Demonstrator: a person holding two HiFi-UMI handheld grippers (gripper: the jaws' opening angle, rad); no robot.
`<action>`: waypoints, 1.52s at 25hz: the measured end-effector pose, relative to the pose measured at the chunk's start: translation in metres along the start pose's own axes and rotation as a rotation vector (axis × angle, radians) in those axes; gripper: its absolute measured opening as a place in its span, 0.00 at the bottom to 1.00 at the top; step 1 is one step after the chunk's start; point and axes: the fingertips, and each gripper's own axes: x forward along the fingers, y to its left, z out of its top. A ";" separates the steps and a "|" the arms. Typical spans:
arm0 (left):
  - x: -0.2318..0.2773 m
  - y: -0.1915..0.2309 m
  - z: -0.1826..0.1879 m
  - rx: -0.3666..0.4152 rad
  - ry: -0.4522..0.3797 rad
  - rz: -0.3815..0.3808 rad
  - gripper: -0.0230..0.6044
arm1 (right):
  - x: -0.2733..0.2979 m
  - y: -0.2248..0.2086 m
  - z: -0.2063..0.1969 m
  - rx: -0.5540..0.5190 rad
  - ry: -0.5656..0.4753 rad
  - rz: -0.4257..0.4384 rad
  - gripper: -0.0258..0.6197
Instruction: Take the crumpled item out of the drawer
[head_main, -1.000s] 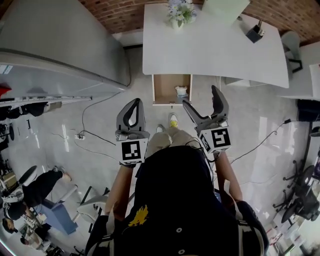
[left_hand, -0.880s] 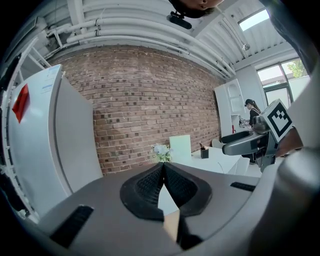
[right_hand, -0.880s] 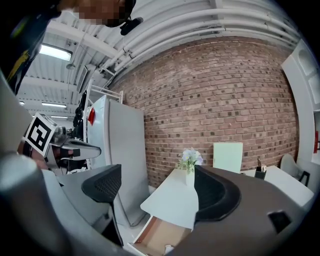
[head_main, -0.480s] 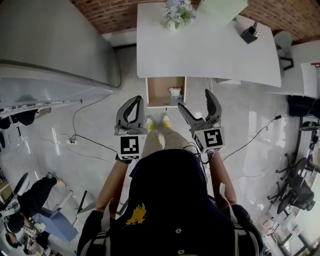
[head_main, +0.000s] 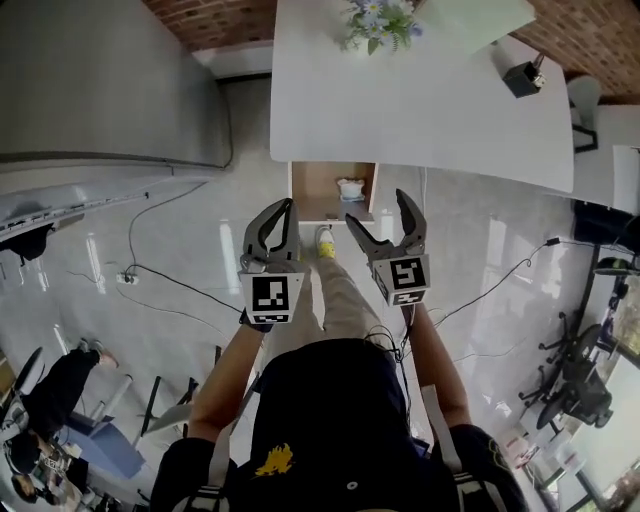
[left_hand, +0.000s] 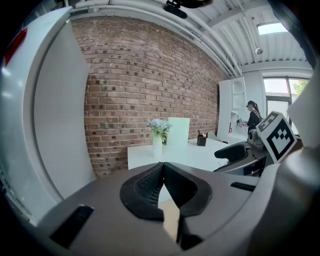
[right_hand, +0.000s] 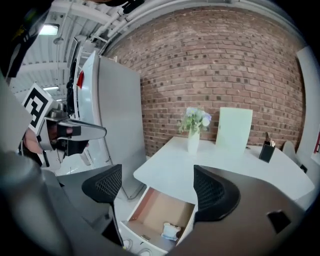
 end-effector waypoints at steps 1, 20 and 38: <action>0.008 0.000 -0.009 -0.001 0.007 -0.002 0.07 | 0.011 -0.004 -0.013 0.002 0.022 -0.001 0.77; 0.097 0.025 -0.193 -0.083 0.145 0.033 0.07 | 0.184 -0.037 -0.285 -0.010 0.486 0.002 0.77; 0.114 0.009 -0.260 -0.121 0.181 0.020 0.07 | 0.238 -0.048 -0.421 -0.049 0.761 -0.046 0.77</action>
